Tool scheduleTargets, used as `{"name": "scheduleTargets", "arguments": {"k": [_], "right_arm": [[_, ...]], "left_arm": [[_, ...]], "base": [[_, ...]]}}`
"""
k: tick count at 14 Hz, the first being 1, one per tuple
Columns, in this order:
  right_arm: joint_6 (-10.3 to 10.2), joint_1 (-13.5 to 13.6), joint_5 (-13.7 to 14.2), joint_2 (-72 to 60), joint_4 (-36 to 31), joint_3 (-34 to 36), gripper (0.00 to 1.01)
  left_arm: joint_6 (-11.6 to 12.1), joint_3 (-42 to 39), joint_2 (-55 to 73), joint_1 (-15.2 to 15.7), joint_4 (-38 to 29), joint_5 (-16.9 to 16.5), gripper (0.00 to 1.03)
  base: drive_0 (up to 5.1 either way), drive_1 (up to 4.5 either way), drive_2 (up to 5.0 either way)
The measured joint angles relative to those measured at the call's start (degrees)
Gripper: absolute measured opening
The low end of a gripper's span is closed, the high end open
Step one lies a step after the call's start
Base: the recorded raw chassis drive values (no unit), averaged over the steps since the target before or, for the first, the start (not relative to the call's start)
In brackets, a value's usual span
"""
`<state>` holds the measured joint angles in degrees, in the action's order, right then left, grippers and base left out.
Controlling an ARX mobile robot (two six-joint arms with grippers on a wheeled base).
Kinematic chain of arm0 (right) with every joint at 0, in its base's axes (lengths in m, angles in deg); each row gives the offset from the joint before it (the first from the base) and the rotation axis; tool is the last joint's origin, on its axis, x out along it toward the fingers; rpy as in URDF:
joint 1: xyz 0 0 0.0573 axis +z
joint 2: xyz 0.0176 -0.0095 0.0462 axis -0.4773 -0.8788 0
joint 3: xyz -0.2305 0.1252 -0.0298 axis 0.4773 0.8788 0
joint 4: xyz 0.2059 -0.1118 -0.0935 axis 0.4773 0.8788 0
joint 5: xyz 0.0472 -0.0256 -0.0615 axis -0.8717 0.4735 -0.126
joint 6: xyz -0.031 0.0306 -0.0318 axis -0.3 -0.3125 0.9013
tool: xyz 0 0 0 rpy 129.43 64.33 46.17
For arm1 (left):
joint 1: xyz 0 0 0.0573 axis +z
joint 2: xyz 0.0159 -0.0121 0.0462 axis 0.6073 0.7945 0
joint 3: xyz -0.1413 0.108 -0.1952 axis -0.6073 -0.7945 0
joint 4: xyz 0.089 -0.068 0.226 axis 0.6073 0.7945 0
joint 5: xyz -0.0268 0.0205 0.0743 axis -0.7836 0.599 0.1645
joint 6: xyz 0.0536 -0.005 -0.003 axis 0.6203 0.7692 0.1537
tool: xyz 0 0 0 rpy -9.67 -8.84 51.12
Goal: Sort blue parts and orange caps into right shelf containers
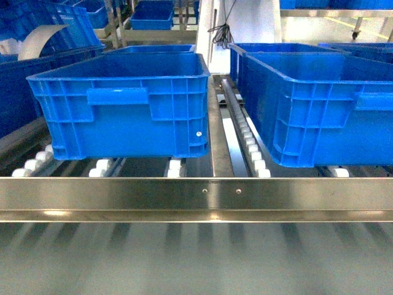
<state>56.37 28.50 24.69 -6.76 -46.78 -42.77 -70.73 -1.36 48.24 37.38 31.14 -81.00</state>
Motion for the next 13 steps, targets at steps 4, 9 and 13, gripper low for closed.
{"name": "scheduleTargets", "arguments": {"k": [4, 9, 13], "right_arm": [[0.0, 0.0, 0.0, 0.0, -0.1, 0.0, 0.44], [0.0, 0.0, 0.0, 0.0, -0.1, 0.0, 0.44], [0.0, 0.0, 0.0, 0.0, -0.1, 0.0, 0.44]], "left_arm": [[0.0, 0.0, 0.0, 0.0, 0.0, 0.0, 0.43], [0.0, 0.0, 0.0, 0.0, 0.0, 0.0, 0.43], [0.0, 0.0, 0.0, 0.0, 0.0, 0.0, 0.43]], "base": [[0.0, 0.00, 0.0], [0.0, 0.00, 0.0], [0.0, 0.00, 0.0]]}}
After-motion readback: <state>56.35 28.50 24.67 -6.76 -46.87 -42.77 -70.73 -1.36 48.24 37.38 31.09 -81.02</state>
